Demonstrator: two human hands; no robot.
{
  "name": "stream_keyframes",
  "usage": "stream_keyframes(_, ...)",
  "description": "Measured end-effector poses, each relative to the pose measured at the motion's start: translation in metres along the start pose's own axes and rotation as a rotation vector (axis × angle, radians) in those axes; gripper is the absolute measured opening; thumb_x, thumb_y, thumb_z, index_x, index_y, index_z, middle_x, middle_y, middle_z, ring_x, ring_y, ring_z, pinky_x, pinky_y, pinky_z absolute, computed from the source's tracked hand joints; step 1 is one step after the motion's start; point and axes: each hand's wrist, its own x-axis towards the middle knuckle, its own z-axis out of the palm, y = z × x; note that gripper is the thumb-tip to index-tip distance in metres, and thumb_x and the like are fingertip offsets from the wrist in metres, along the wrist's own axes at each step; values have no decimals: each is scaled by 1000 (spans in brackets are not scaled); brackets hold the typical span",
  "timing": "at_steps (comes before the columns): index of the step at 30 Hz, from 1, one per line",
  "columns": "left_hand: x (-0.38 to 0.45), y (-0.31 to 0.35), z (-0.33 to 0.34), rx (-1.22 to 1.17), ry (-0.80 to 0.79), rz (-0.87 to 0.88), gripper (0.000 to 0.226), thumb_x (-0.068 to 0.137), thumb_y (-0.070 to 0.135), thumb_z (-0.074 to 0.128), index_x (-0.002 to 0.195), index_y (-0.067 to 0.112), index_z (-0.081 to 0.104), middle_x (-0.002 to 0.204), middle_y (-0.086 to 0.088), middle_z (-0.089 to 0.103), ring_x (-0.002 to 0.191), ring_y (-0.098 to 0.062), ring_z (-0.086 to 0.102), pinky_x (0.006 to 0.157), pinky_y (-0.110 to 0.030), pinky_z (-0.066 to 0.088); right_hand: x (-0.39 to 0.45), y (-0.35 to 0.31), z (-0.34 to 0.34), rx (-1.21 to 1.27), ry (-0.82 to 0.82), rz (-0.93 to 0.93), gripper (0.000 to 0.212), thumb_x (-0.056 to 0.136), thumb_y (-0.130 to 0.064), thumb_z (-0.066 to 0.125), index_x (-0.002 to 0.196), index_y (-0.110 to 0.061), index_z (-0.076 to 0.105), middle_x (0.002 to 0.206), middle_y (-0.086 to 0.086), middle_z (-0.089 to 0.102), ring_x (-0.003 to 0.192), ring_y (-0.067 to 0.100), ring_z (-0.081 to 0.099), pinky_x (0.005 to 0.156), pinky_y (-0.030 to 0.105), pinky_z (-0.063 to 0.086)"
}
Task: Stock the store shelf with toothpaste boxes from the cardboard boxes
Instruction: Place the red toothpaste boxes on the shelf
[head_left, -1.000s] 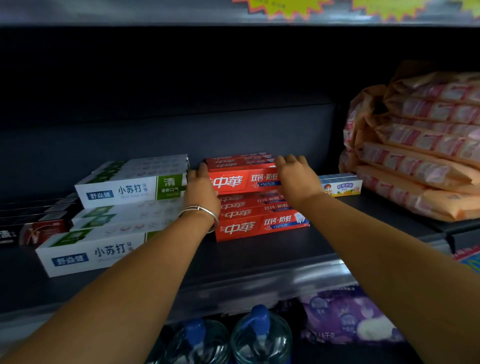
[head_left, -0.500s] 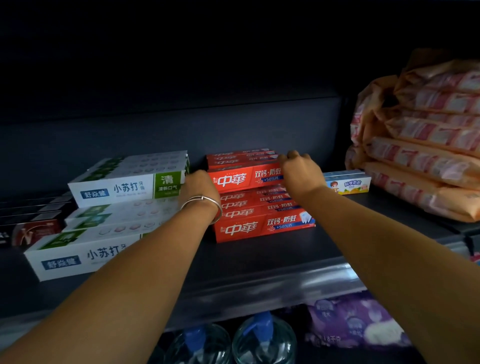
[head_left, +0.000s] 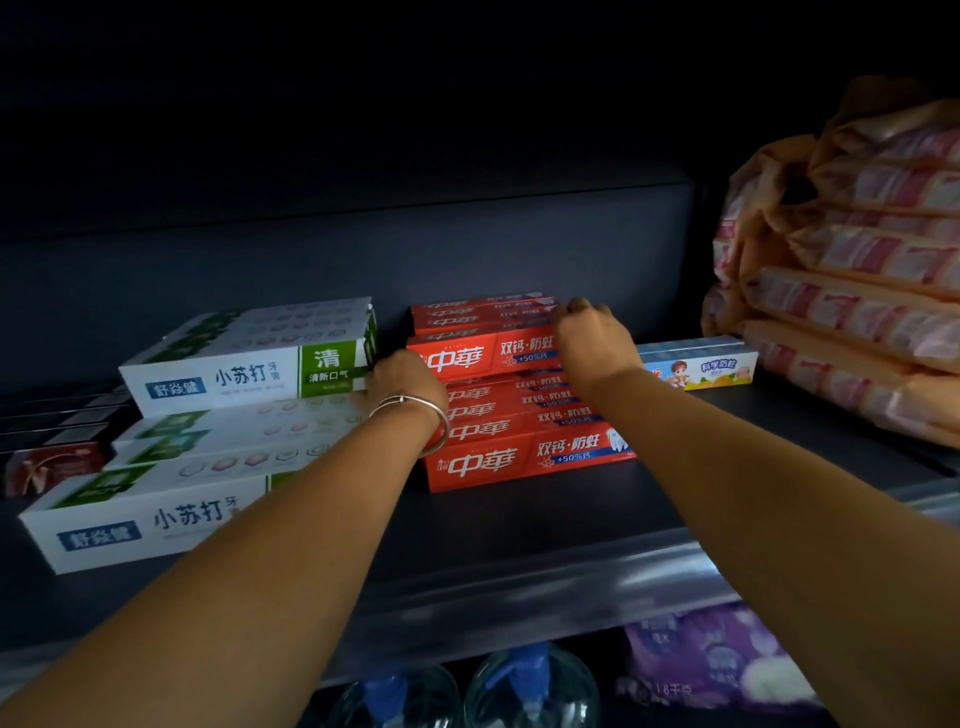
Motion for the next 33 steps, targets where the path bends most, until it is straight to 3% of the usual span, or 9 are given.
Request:
stream_keyframes(8, -2, 4, 4, -63, 38, 17, 41, 93, 8, 51, 129, -1, 33, 121, -17, 57, 112, -34, 56, 102, -47, 40, -1, 2, 0, -12, -47, 15, 29, 97, -15, 48, 123, -5, 53, 122, 14, 55, 110, 28, 57, 92, 38, 48)
stream_keyframes(16, -3, 5, 6, 124, -16, 56, 18, 92, 11, 52, 109, 11, 59, 117, -11, 61, 115, -31, 52, 104, -43, 34, -4, 2, -4, -85, -15, 73, 23, 98, -19, 46, 116, -10, 58, 114, 11, 63, 102, 27, 63, 82, 35, 50)
stream_keyframes(22, -8, 12, 6, 192, -42, 34, 26, 91, 14, 56, 116, 12, 56, 124, -10, 55, 123, -30, 42, 106, -45, 27, 0, 5, 0, 22, -29, 103, 28, 99, -14, 43, 124, -4, 48, 121, 16, 59, 107, 29, 60, 86, 35, 49)
stream_keyframes(25, -9, 13, 7, 214, -69, 36, 31, 89, 14, 57, 120, 12, 54, 128, -10, 53, 127, -31, 37, 106, -47, 25, 1, 5, 3, 52, -65, 99, 27, 99, -13, 41, 121, -2, 52, 121, 17, 58, 107, 29, 59, 88, 35, 48)
stream_keyframes(33, -13, 17, 5, 238, -121, 42, 35, 90, 12, 55, 125, 10, 50, 132, -11, 49, 129, -31, 33, 108, -47, 23, 5, 8, 9, 4, -84, 83, 37, 99, -22, 43, 132, -8, 42, 129, 15, 51, 119, 31, 50, 99, 42, 42)
